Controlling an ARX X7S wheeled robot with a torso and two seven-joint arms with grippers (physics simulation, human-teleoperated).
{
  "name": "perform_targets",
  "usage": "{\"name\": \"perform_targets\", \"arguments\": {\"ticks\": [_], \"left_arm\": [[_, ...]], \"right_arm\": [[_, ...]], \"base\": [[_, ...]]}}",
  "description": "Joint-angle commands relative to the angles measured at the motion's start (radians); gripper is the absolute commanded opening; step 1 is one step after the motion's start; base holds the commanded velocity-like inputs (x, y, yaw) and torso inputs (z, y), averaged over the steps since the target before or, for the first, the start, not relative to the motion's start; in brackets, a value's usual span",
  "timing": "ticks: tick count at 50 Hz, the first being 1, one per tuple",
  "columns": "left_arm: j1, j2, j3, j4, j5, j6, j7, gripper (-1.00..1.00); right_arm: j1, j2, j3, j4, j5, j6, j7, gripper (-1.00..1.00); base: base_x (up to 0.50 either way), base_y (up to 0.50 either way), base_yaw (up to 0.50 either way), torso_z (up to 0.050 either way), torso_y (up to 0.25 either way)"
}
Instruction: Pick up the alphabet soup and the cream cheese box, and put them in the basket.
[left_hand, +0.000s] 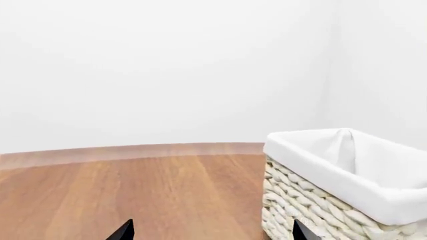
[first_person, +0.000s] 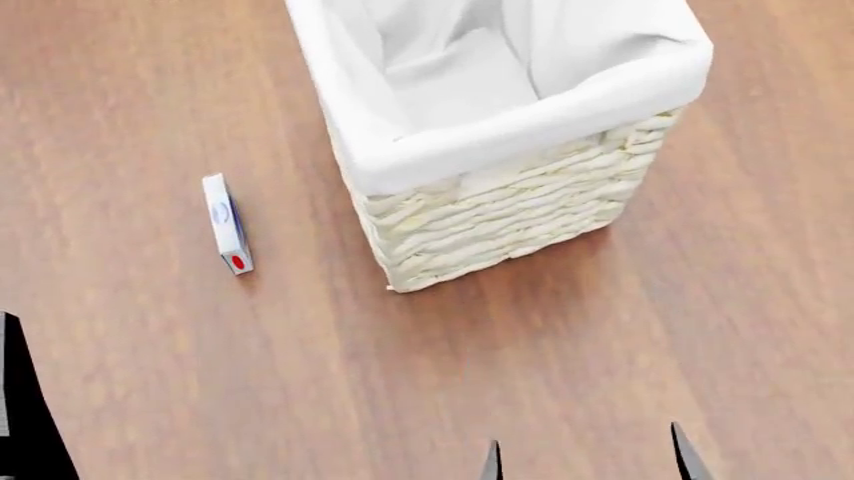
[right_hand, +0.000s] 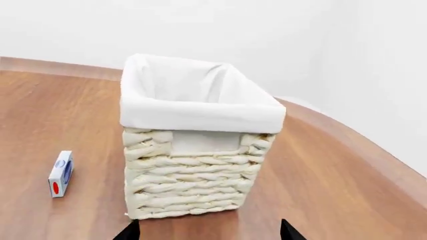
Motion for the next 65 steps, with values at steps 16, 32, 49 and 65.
{"name": "perform_targets", "arguments": {"ticks": [16, 32, 49, 65], "left_arm": [[0.005, -0.003, 0.012, -0.027, -0.003, 0.022, 0.002, 1.00], [0.010, -0.010, 0.014, -0.023, -0.011, 0.029, 0.001, 1.00], [0.013, -0.014, 0.020, -0.029, -0.010, 0.036, -0.002, 1.00], [0.017, -0.018, 0.027, -0.027, 0.000, 0.038, -0.009, 1.00]], "right_arm": [[-0.229, -0.030, 0.052, 0.015, 0.050, 0.004, 0.026, 1.00], [-0.270, -0.012, 0.063, 0.053, 0.113, 0.027, 0.113, 1.00], [-0.276, 0.000, 0.060, 0.000, 0.152, 0.140, 0.139, 1.00], [-0.292, 0.025, 0.065, 0.068, 0.208, 0.064, 0.159, 1.00]], "base": [[0.00, 0.00, 0.00, 0.000, 0.000], [0.00, 0.00, 0.00, 0.000, 0.000], [0.00, 0.00, 0.00, 0.000, 0.000], [0.00, 0.00, 0.00, 0.000, 0.000]]}}
